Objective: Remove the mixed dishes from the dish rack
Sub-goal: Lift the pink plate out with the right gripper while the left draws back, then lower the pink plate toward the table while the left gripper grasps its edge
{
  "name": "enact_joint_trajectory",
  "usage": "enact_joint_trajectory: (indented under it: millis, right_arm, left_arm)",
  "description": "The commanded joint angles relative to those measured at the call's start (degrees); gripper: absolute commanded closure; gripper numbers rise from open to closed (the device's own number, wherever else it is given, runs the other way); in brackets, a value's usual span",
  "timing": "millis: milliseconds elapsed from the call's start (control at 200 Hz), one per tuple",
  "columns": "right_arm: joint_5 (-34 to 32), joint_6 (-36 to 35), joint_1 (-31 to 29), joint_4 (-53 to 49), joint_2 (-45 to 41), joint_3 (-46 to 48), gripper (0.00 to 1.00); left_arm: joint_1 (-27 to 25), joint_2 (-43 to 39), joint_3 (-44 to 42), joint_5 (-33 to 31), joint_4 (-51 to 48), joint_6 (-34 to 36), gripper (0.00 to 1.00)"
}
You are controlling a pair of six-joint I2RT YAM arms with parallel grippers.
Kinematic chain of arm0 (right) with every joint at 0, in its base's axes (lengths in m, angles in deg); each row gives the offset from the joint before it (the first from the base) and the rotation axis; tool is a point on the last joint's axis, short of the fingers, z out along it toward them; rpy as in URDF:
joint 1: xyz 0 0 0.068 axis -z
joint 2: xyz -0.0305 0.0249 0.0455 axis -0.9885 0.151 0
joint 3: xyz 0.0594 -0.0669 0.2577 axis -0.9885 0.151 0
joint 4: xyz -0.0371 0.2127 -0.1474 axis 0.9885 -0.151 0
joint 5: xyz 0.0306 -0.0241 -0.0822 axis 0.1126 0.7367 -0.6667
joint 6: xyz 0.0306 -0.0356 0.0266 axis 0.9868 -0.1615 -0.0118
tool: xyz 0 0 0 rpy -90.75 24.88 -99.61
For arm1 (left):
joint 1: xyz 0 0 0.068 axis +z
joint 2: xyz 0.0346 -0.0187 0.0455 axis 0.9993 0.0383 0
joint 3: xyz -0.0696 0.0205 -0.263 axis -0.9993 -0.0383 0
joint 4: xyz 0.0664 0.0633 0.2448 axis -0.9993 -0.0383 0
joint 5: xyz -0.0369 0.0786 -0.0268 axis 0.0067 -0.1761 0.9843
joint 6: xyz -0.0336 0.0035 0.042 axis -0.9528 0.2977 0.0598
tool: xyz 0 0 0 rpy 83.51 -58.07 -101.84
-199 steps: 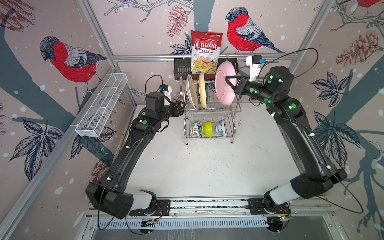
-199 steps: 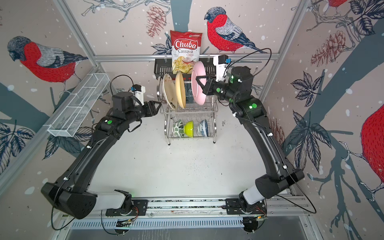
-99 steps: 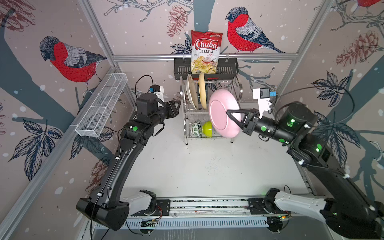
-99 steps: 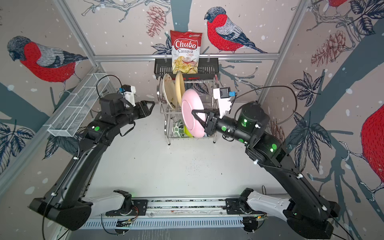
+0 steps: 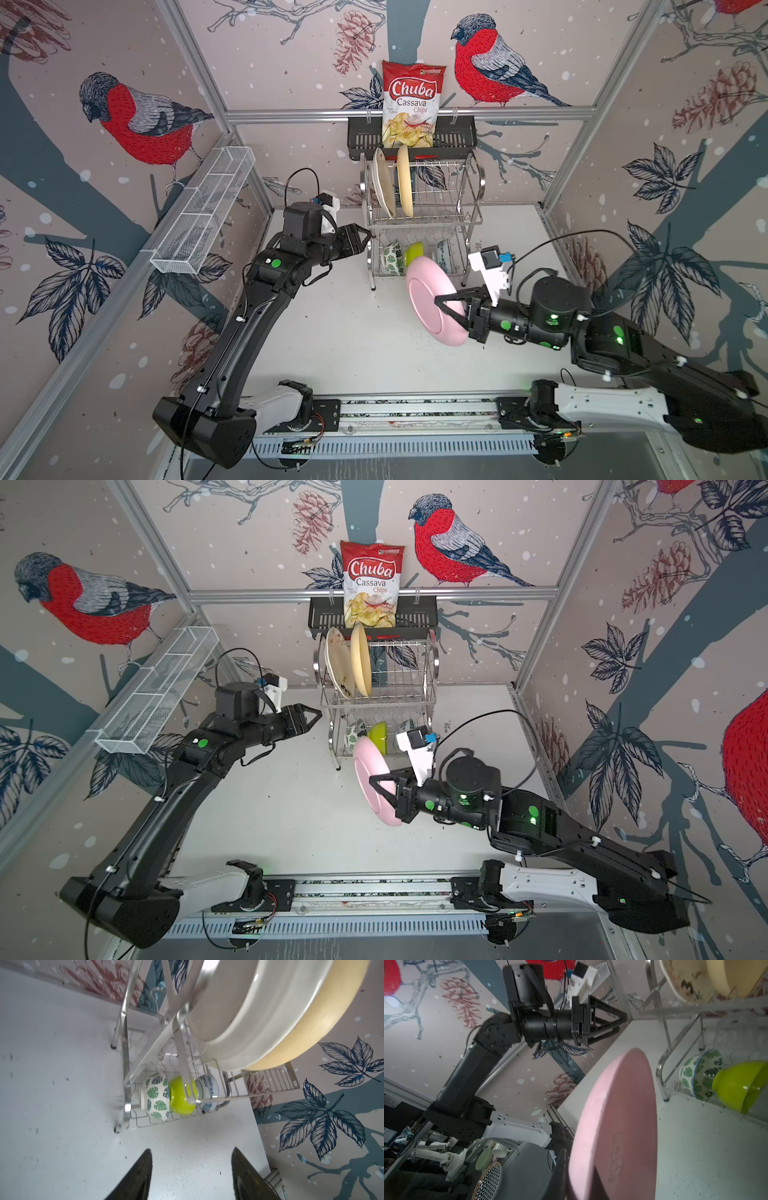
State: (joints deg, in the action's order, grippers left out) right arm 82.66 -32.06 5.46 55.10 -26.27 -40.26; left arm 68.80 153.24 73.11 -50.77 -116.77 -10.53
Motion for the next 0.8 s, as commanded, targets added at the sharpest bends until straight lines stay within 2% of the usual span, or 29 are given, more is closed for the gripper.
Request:
enact_joint_trajectory:
  millis: [0,160,390,545,795]
  right_arm:
    - [-11.5,1.4,-4.7,-0.4,1.4,1.1,1.0]
    - [-24.8,2.5,-12.3,-4.7,6.7,1.3,1.0]
    - [-40.1,1.6,-20.6,-9.5,16.9,0.4,1.0]
    - [-43.6,-2.5,-25.0,-8.8,23.3,1.1,1.0]
    - [-44.1,-2.1,-27.3,-13.5,31.0,-0.4,1.0]
  left_arm:
    - [-0.2,-0.7,-1.5,1.3,-3.0,0.1,0.4]
    - [-1.2,-3.9,-5.6,1.2,-5.4,0.6,0.39]
    - [-6.8,-9.5,-13.8,-0.5,-6.1,-0.1,0.28]
    - [-11.3,-12.9,-20.4,0.7,-1.3,-3.7,0.22]
    - [-19.0,-19.8,-27.8,0.9,5.1,-11.3,0.15]
